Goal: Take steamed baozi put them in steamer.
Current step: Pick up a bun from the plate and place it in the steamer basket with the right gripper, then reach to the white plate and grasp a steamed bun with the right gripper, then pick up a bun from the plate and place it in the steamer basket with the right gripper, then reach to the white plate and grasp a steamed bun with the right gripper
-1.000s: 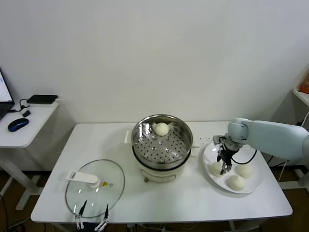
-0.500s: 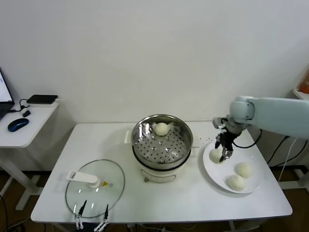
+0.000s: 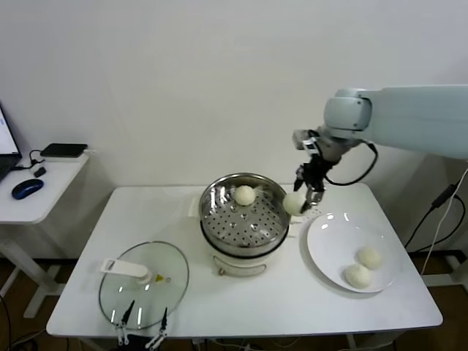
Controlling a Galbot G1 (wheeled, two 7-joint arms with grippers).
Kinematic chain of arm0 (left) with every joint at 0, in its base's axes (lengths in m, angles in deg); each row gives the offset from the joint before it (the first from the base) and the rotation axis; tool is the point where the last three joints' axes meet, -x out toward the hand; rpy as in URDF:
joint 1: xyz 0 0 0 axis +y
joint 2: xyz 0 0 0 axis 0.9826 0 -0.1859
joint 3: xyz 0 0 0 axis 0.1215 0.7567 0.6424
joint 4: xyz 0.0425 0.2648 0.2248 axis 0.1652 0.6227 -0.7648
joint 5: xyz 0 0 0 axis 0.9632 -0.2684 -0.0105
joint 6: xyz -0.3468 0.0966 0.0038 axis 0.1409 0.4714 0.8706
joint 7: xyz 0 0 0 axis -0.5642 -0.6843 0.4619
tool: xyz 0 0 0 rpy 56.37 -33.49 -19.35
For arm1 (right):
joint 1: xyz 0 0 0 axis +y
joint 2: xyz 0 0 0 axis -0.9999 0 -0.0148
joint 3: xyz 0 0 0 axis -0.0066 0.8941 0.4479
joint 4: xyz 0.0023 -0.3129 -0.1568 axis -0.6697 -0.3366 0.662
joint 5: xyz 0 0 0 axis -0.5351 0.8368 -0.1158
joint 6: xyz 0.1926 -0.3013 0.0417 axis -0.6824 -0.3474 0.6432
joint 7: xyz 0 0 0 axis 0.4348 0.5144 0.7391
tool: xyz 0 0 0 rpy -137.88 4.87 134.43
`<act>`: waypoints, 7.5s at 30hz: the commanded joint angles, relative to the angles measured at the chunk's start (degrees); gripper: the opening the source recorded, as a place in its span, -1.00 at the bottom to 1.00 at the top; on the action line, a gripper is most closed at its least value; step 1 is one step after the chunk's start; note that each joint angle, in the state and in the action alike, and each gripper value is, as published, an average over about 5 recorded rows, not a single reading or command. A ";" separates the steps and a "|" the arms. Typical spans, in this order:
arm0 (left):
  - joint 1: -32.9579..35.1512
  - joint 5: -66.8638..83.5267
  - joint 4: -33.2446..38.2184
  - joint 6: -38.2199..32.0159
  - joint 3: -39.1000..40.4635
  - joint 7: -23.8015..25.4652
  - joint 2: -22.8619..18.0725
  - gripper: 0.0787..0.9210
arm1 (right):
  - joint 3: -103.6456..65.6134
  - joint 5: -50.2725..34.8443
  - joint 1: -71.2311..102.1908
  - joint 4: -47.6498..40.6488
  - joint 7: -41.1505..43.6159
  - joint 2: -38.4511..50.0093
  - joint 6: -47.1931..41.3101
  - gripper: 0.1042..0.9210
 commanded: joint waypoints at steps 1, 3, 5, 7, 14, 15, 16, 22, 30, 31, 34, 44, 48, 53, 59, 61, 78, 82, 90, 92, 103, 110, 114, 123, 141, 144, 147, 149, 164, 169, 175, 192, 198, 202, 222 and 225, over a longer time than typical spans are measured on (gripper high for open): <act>-0.12 -0.12 -0.27 0.05 -0.12 0.06 -0.10 0.77 | -5.95 -3.45 7.41 -9.21 -0.90 -12.80 -1.40 0.35; -0.24 -0.08 -0.37 0.11 -0.19 0.09 -0.18 0.77 | -7.08 -2.82 10.19 -12.05 -0.94 -14.78 -1.42 0.35; -0.38 0.02 -0.49 0.19 -0.31 0.10 -0.25 0.77 | -8.05 -2.08 12.71 -15.03 -0.98 -16.52 -1.38 0.35; -0.51 0.10 -0.67 0.23 -0.39 0.11 -0.27 0.77 | -8.89 -1.24 15.04 -17.85 -0.99 -18.01 -1.33 0.35; -0.97 0.09 -1.56 0.25 -0.66 0.18 -0.21 0.77 | -11.35 2.42 22.23 -25.93 -0.76 -21.81 -0.94 0.35; -1.03 0.07 -1.68 0.25 -0.68 0.18 -0.19 0.77 | -11.62 2.82 23.13 -26.62 -0.75 -22.11 -0.90 0.35; -1.07 0.05 -1.79 0.25 -0.69 0.19 -0.16 0.77 | -11.86 3.16 23.92 -27.23 -0.75 -22.32 -0.88 0.34; -1.12 -0.01 -2.13 0.16 -0.73 0.19 -0.12 0.77 | -12.46 5.48 26.87 -29.55 -0.97 -23.02 -0.48 0.35; -1.13 0.00 -2.27 -0.07 -0.71 0.16 -0.01 0.77 | -14.42 6.61 29.55 -32.72 -1.36 -24.58 -0.21 0.35; -1.13 0.01 -2.26 -0.10 -0.74 0.15 0.00 0.77 | -14.54 6.68 29.68 -32.99 -1.35 -24.81 -0.20 0.35; -1.08 0.05 -2.13 -0.14 -0.81 0.14 -0.01 0.77 | -14.55 6.89 29.77 -33.26 -1.32 -25.25 -0.20 0.35; -0.76 0.04 -1.39 -0.06 -0.75 0.09 -0.17 0.77 | -14.70 7.52 26.44 -31.00 -0.39 -23.34 0.69 0.69; -0.64 -0.02 -1.10 -0.01 -0.72 0.08 -0.18 0.77 | -11.51 5.20 19.59 -26.24 2.62 -19.55 3.25 0.75; -0.58 -0.05 -0.93 0.35 -0.48 0.08 -0.15 0.77 | -4.13 3.09 9.87 -15.27 7.68 -10.67 7.26 0.76; -0.80 -0.20 -1.12 0.56 -0.18 0.14 -0.26 0.77 | 2.92 7.40 3.79 -7.08 9.90 2.33 11.21 0.76; -0.85 -0.34 -1.22 0.55 -0.24 0.13 -0.30 0.77 | 4.19 10.50 3.66 -5.92 10.07 5.59 12.27 0.76; -0.36 -1.16 -1.72 0.53 -1.08 0.01 -1.35 0.77 | 2.55 29.53 18.57 -3.37 6.38 23.56 13.02 0.76; -0.28 -1.45 -1.98 0.46 -1.08 -0.02 -1.45 0.77 | -0.37 31.89 23.56 -3.63 5.91 25.48 12.68 0.76; -0.37 -1.79 -2.25 0.41 -1.03 -0.05 -1.41 0.77 | -7.92 35.41 33.14 -6.12 4.12 27.02 11.68 0.76; -0.36 -1.80 -2.28 0.40 -1.05 -0.06 -1.37 0.77 | -9.90 35.99 35.09 -7.03 3.40 26.92 11.50 0.76; -0.55 -1.77 -2.33 0.52 -1.06 -0.08 -1.26 0.77 | -17.30 36.59 40.62 -10.54 -0.41 25.13 9.98 0.76; -0.63 -1.70 -2.29 0.71 -1.13 -0.11 -1.29 0.77 | -17.60 36.50 41.19 -10.77 -0.20 24.61 9.57 0.76; -0.81 -1.63 -2.21 0.84 -1.17 -0.13 -1.31 0.77 | -17.66 36.40 41.10 -10.98 -0.02 24.27 9.52 0.72; -0.51 -1.43 -1.93 0.88 -1.40 -0.13 -1.13 0.77 | -14.54 33.36 36.30 -9.10 1.28 24.01 9.79 0.18; -0.58 -1.60 -2.07 0.84 -0.93 -0.18 -0.81 0.77 | -4.16 29.02 -1.93 4.34 7.12 12.21 34.97 0.25; -0.69 -1.82 -2.32 0.87 -0.79 -0.21 -0.93 0.77 | -9.72 33.46 -2.34 9.55 4.90 10.52 38.75 0.30; -0.91 -2.15 -2.50 0.86 -0.63 -0.23 -1.10 0.77 | -14.41 36.81 -0.80 13.72 3.10 8.18 39.69 0.35; -0.92 -2.25 -2.32 0.87 -0.50 -0.25 -1.23 0.77 | -16.20 39.20 1.20 15.21 1.96 6.48 39.58 0.36; -0.46 -2.18 -2.33 0.43 -0.61 -0.35 -1.18 0.77 | -18.81 57.71 21.34 6.15 -3.82 -3.27 41.28 0.36; -0.77 -2.09 -2.49 0.57 -0.66 -0.30 -1.15 0.77 | -20.98 59.56 27.25 -1.70 -4.68 -7.81 41.65 0.36; -1.30 -2.14 -3.35 0.42 -1.06 -0.33 -1.02 0.77 | -21.52 59.18 30.52 -6.83 -4.61 -11.32 42.44 0.36; -0.42 -1.93 -2.62 0.60 -1.69 -0.21 -0.78 0.77 | -8.73 33.20 10.16 -9.82 6.09 -6.24 45.34 0.75; 0.11 -2.19 -2.54 0.47 -1.25 -0.19 -0.79 0.77 | 0.93 23.31 2.23 -13.68 14.27 1.61 38.81 0.76; 0.05 -2.50 -2.66 0.37 -1.01 -0.16 -0.84 0.77 | 4.42 22.17 2.99 -13.82 14.75 7.99 32.53 0.76; -0.32 -3.86 -3.69 0.79 -0.66 0.01 -1.50 0.77 | -22.31 45.60 39.86 -20.62 4.84 29.28 21.61 0.76; -0.37 -3.96 -3.90 0.85 -0.65 0.02 -1.46 0.77 | -25.35 46.55 43.78 -21.27 4.30 29.53 21.44 0.76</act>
